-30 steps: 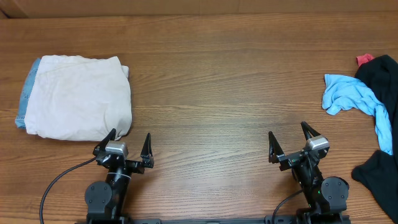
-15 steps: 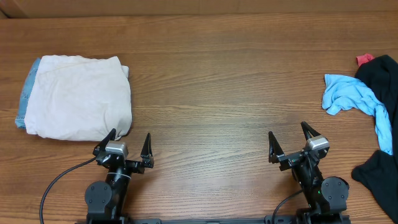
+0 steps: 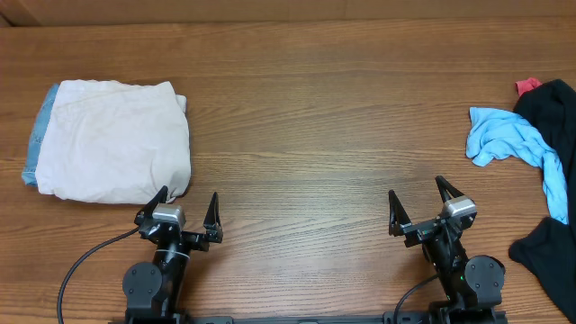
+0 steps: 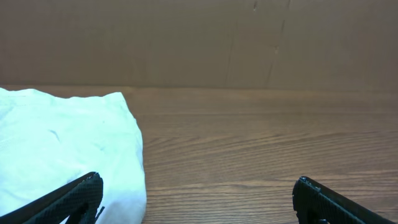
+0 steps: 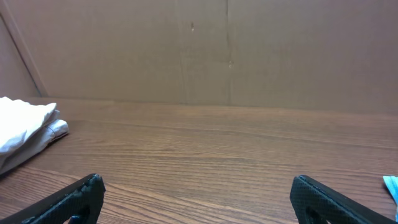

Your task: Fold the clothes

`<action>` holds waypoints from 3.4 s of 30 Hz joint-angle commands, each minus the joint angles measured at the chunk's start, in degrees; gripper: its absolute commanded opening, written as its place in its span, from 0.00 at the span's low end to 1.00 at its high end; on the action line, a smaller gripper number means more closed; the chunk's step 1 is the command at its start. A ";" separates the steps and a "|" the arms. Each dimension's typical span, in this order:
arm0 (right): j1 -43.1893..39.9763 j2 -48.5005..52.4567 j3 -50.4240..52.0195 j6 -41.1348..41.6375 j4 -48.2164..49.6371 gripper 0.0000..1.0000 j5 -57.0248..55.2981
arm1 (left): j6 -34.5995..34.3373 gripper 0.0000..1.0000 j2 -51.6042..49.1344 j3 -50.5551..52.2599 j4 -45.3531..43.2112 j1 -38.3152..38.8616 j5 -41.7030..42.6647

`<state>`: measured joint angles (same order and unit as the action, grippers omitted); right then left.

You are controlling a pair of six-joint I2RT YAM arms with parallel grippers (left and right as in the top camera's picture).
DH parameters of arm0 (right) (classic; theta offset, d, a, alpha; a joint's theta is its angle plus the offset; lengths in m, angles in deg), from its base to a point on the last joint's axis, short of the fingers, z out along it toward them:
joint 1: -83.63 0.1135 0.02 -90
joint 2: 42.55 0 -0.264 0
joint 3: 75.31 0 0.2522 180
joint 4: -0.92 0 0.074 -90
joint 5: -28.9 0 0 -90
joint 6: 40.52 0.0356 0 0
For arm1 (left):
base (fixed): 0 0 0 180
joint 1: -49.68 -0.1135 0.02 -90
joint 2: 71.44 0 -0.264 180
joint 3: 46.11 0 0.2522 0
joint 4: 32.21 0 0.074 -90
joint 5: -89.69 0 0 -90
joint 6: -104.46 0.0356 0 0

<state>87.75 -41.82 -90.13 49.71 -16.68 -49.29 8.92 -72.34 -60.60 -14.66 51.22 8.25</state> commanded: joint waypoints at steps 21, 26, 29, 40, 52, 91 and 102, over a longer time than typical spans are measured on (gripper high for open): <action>-0.24 -0.55 0.61 -0.07 0.39 1.00 0.28 | 0.85 1.00 0.52 0.46 -0.22 0.42 -0.15; -0.24 -0.55 0.61 -0.07 0.39 1.00 0.28 | 0.85 1.00 0.52 0.46 -0.22 0.42 -0.15; -0.24 -0.55 0.61 -0.07 0.39 1.00 0.28 | 0.85 1.00 0.52 0.46 -0.22 0.42 -0.15; -0.24 -0.55 0.61 -0.07 0.39 1.00 0.28 | 0.85 1.00 0.52 0.46 -0.22 0.42 -0.15; -0.24 -0.55 0.61 -0.07 0.39 1.00 0.28 | 0.85 1.00 0.52 0.46 -0.22 0.42 -0.15; -0.24 66.79 -71.01 10.19 -54.40 1.00 6.29 | -15.28 1.00 -10.08 -24.30 9.84 0.35 1.60; -23.65 88.24 -92.70 24.04 -61.35 1.00 -10.69 | -11.17 1.00 -63.91 -82.51 43.34 0.37 16.33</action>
<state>72.47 44.45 -179.07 68.48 -79.61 -55.25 -3.82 -124.32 -128.42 22.93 51.22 15.13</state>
